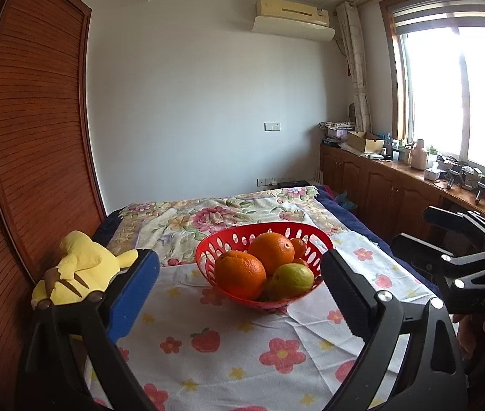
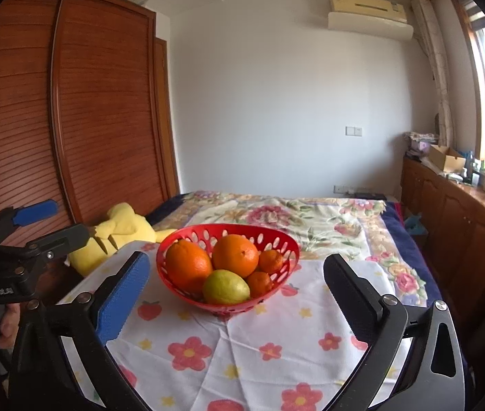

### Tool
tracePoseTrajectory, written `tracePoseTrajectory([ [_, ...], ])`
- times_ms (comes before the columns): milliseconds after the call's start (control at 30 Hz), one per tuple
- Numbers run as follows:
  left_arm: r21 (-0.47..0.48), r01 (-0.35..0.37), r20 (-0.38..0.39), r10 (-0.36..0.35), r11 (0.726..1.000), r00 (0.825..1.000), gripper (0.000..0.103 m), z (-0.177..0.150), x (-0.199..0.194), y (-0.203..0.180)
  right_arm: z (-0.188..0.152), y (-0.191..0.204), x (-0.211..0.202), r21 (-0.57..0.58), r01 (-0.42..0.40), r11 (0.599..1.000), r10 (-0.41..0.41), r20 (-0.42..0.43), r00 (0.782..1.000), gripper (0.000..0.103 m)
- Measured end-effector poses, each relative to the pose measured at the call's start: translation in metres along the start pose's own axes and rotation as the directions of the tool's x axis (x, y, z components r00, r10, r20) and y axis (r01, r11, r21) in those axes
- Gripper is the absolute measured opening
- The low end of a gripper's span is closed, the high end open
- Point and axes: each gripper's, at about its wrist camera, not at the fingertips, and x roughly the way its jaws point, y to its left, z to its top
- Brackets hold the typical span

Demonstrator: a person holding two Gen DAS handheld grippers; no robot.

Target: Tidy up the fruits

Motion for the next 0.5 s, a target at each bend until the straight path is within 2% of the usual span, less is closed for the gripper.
tracePoseTrajectory([
  [500, -0.021, -0.019, -0.010, 0.019, 1.000, 1.000, 0.096, -0.020, -0.040, -0.009, -0.021, 0.005, -0.043, 0.012, 0.062, 0.998, -0.062, 0.028, 0.998, 0.103],
])
